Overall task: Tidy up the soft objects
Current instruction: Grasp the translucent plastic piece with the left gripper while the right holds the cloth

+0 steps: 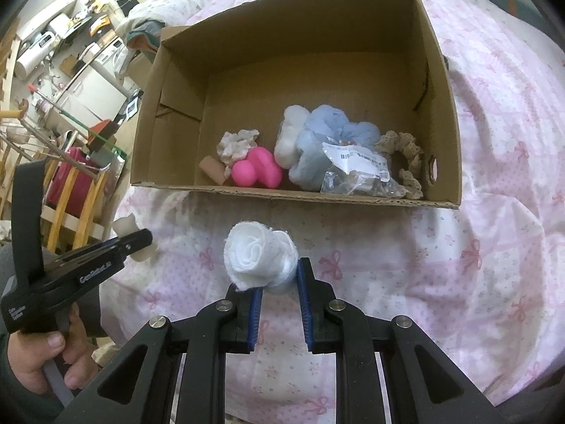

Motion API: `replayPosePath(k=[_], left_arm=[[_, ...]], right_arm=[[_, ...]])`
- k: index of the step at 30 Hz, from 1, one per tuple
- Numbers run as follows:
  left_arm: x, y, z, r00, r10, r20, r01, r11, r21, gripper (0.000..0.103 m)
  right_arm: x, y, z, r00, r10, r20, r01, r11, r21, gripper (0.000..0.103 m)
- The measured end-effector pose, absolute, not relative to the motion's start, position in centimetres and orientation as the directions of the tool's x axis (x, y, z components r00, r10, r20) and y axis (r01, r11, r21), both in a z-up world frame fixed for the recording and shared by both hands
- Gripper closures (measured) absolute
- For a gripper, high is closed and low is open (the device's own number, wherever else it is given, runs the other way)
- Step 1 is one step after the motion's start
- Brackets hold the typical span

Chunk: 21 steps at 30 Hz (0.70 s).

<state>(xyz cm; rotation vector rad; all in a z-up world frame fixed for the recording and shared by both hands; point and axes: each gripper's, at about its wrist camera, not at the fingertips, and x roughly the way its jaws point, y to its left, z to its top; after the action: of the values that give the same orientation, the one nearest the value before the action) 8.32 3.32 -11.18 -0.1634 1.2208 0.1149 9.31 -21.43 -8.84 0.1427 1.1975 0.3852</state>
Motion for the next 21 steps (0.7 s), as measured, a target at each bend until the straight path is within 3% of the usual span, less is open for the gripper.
replayPosePath(k=[9,21], left_arm=[[6.7,2.0,-7.8,0.386,0.004,-0.922,-0.194,0.978,-0.077,0.094],[9.0,-1.1,1.6,0.632,-0.007,-0.775,-0.01,1.0,-0.018,0.094]], right_arm=[[8.4,-21.8,-6.8,0.37,0.417,-0.83,-0.233,0.907,0.352,0.082],[7.6,-25.1,1.2,0.578,0.499,-0.646,-0.254,0.862,0.438,0.082]])
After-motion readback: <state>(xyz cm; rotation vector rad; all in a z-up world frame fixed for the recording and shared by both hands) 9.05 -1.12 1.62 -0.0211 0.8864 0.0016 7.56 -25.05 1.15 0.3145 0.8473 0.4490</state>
